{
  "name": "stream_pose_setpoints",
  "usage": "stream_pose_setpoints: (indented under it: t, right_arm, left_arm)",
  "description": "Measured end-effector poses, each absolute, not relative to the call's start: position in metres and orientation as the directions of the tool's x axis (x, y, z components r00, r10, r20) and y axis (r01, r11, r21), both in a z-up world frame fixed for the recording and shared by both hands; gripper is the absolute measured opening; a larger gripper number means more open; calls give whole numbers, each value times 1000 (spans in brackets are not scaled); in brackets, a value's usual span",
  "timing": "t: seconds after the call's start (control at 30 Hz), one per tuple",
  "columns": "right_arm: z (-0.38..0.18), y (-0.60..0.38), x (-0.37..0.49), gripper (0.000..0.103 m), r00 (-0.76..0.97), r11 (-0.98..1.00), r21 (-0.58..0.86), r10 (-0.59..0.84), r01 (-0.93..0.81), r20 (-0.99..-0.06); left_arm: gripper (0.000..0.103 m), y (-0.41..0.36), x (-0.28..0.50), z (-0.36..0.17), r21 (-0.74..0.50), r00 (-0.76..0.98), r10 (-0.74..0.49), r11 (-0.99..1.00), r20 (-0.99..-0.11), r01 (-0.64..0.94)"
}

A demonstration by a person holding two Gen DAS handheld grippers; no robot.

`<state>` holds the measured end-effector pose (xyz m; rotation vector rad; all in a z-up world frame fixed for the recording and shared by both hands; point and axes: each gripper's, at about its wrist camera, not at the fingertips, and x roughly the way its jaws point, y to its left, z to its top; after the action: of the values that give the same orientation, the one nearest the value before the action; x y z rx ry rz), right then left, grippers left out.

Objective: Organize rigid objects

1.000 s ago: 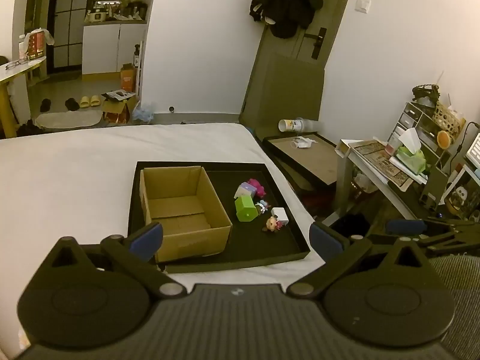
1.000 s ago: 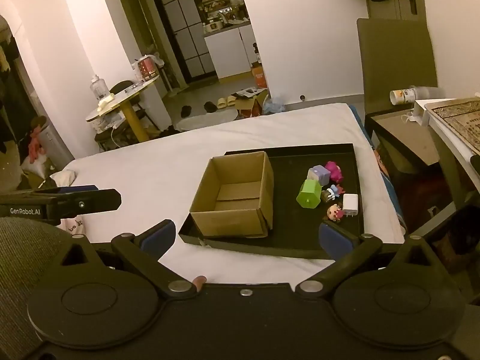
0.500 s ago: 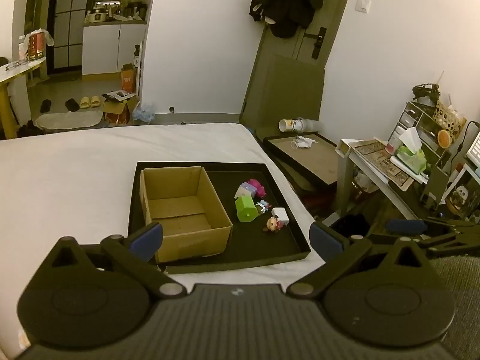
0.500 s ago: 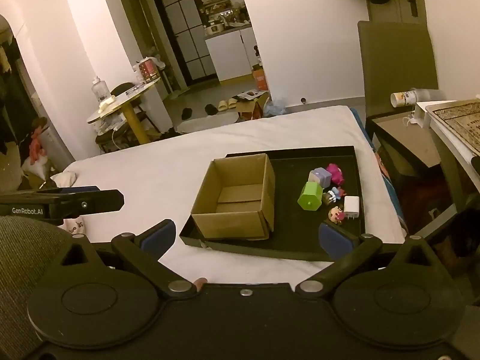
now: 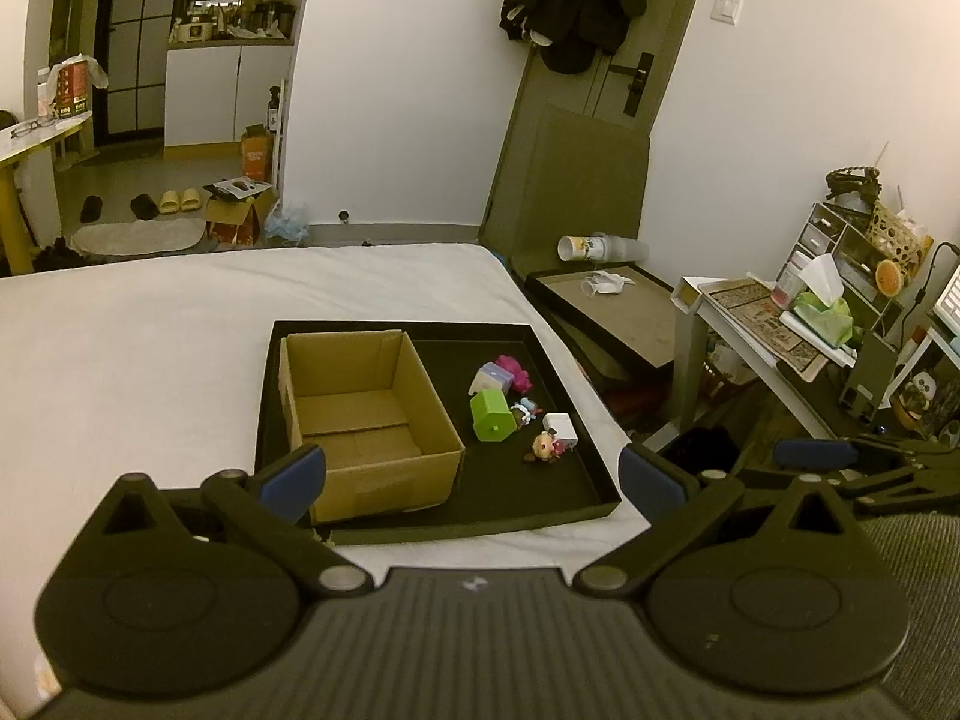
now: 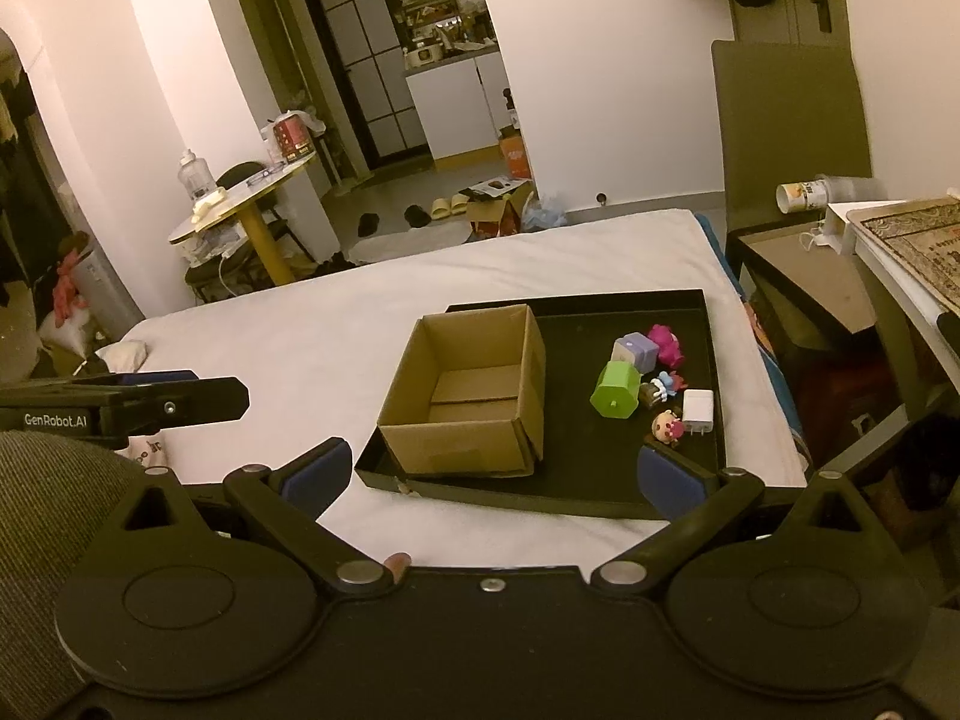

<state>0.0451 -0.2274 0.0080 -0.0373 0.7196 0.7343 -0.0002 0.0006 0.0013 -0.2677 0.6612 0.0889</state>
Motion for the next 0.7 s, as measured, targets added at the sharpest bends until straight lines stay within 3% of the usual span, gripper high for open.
stream_pose_setpoints:
  t: [0.7]
  right_arm:
    - [8,-226,44,103,522,753,196,594,-628,-612]
  left_arm:
    - [103,0,-2,0,-205,789,10,964,-614,-172]
